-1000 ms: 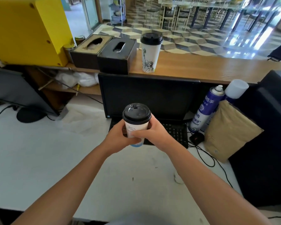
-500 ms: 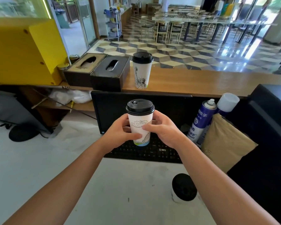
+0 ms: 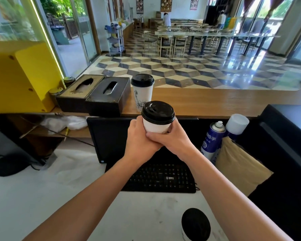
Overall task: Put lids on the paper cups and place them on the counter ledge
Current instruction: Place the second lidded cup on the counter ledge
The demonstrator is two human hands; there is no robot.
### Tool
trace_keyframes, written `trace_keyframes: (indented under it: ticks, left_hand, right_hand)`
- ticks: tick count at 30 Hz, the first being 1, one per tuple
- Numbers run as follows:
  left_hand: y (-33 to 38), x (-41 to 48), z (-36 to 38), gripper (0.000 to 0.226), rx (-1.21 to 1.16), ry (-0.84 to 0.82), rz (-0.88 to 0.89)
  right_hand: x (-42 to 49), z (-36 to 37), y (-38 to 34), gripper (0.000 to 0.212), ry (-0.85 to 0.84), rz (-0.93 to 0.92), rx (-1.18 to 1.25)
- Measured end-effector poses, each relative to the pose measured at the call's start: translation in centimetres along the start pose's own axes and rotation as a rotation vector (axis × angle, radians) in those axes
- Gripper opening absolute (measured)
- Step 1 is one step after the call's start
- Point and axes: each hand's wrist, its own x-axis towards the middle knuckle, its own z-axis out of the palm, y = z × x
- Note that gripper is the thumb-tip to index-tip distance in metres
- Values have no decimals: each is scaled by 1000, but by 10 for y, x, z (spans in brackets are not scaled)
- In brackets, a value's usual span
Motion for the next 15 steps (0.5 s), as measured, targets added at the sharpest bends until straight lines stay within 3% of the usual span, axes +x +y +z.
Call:
trace_keyframes:
  ticks: [3,6,15]
  left_hand:
    - [9,6,6,83,-127,-23,18]
    - [14,10,0,86,-236,-165,-51]
    - [12,39,-7,66,-196,-384,-21]
  right_hand:
    - [6,-12,-9,70,-12,-3,-3]
    - [12,-30,-14,73,-67,13,8]
    - [26,-66,-13,71,-180,0,109]
